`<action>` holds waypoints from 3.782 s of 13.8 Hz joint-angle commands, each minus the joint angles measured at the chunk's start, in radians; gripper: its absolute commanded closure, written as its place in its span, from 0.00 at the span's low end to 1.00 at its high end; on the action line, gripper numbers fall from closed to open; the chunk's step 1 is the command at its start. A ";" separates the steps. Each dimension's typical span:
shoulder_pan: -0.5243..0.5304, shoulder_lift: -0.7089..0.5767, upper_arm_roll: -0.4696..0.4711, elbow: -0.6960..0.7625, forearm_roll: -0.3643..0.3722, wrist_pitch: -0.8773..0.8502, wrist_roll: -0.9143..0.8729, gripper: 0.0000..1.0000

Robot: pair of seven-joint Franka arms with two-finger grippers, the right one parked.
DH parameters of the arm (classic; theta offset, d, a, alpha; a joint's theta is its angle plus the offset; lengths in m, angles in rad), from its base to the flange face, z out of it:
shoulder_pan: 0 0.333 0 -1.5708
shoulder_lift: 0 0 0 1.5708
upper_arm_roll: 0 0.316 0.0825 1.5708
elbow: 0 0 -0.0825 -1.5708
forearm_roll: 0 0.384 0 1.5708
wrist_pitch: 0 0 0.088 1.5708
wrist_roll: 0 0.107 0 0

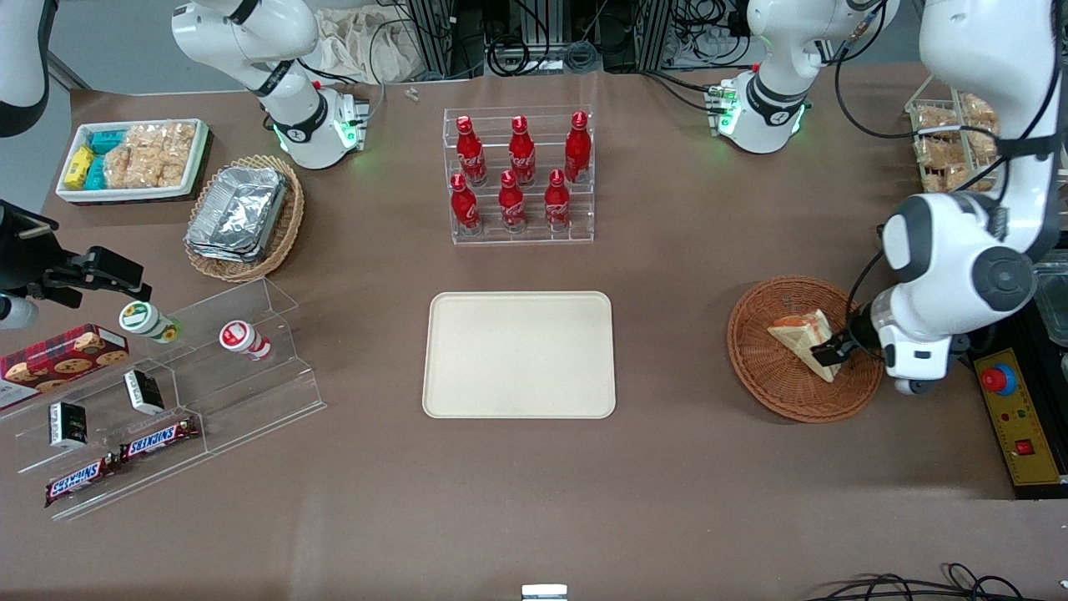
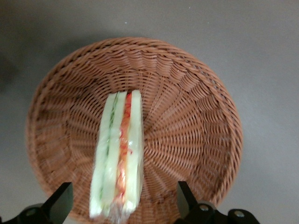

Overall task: Place sandwich from basket to tray
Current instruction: 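Lower the left gripper onto the wrapped sandwich and close on it, then lift the sandwich out of the basket and carry it over the cream tray, then lower the sandwich onto the tray and open the left gripper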

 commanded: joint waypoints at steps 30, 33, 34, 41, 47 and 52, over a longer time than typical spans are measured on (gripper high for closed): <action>-0.105 0.005 -0.449 0.340 -0.009 -0.297 0.050 1.00; -0.172 0.091 -0.449 0.347 0.069 -0.179 0.040 1.00; -0.203 0.118 -0.449 0.348 0.086 -0.142 0.020 1.00; -0.260 0.319 -0.448 0.354 0.366 -0.028 -0.131 1.00; -0.261 0.382 -0.448 0.368 0.384 0.035 -0.126 1.00; -0.272 0.427 -0.446 0.403 0.430 0.035 -0.129 0.68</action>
